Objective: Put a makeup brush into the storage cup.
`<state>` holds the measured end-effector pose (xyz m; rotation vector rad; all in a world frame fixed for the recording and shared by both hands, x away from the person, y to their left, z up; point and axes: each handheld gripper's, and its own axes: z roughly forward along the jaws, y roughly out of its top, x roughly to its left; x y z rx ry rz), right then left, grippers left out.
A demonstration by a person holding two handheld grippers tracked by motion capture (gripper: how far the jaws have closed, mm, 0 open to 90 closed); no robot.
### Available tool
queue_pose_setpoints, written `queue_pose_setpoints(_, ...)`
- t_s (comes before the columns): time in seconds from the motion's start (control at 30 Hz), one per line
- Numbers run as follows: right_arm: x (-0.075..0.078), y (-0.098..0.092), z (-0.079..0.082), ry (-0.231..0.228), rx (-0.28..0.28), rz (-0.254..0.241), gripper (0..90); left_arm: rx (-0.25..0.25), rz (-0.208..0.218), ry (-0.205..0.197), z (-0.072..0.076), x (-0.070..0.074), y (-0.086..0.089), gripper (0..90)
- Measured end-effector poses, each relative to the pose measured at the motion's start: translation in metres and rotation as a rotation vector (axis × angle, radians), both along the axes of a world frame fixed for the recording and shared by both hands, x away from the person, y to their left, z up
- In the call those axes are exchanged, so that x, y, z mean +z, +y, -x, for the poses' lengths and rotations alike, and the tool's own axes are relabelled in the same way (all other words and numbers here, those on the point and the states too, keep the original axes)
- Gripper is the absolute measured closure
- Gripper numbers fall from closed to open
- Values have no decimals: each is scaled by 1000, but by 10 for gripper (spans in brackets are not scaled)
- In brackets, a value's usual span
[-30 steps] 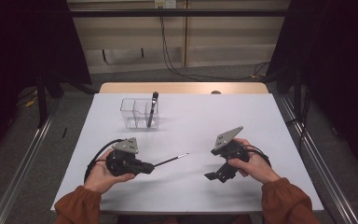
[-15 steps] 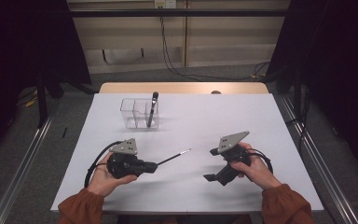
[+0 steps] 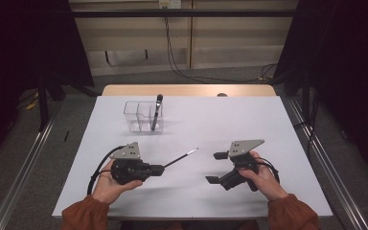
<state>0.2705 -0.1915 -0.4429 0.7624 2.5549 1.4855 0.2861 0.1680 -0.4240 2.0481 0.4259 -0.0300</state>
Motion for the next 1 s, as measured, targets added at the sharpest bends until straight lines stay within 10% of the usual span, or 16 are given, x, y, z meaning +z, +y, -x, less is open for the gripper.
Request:
queue_pose_setpoints(0.27, -1, 4, 2, -89, -21, -105, 135, 7, 39, -41, 1, -2, -1, 855)
queue_pose_setpoints(1.0, 14, 21, -1, -102, 59, -237, 115, 8, 156, -65, 2, -7, -10, 855)
